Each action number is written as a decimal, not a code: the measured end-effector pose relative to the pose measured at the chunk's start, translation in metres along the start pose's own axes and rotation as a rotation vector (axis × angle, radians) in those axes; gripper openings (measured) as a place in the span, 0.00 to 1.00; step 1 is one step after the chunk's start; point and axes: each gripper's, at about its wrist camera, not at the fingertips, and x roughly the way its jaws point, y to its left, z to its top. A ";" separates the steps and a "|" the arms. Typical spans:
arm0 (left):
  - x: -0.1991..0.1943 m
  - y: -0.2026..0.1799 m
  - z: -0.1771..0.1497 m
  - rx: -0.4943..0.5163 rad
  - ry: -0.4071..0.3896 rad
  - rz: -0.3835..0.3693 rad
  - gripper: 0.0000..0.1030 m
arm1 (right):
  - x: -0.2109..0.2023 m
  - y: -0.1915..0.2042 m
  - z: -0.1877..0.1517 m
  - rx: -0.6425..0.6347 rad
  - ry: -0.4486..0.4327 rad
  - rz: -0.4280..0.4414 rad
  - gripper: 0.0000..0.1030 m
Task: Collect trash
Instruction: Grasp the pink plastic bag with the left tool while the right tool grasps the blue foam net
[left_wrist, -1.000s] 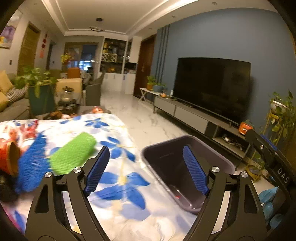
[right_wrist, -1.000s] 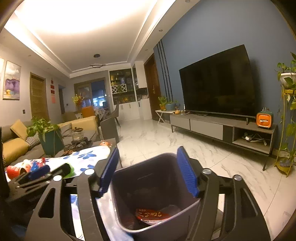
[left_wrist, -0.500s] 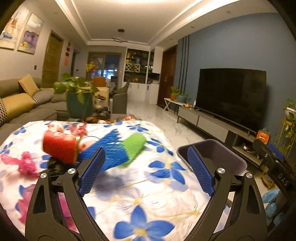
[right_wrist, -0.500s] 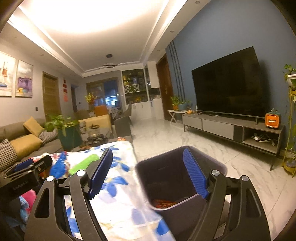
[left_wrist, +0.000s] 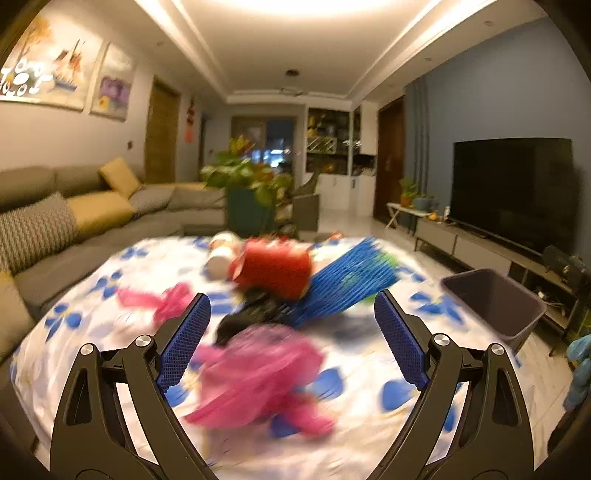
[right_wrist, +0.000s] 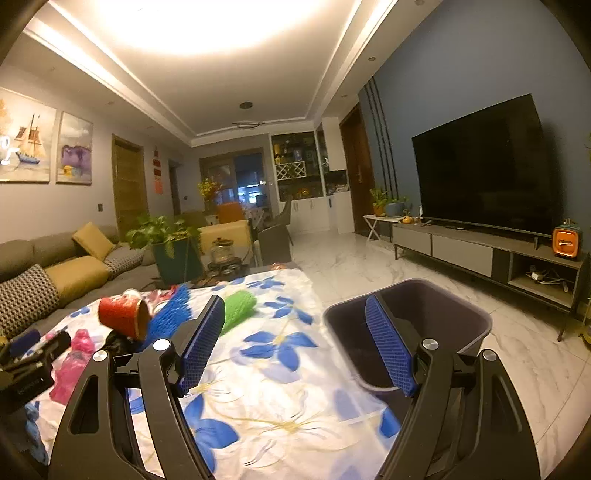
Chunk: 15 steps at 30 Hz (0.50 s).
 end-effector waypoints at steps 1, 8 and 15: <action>0.001 0.007 -0.003 -0.010 0.012 0.008 0.86 | 0.000 0.005 -0.001 -0.004 0.005 0.008 0.74; 0.013 0.032 -0.023 -0.043 0.066 0.002 0.86 | 0.007 0.039 -0.010 -0.043 0.044 0.071 0.74; 0.037 0.041 -0.036 -0.091 0.165 -0.074 0.56 | 0.019 0.060 -0.016 -0.042 0.088 0.122 0.74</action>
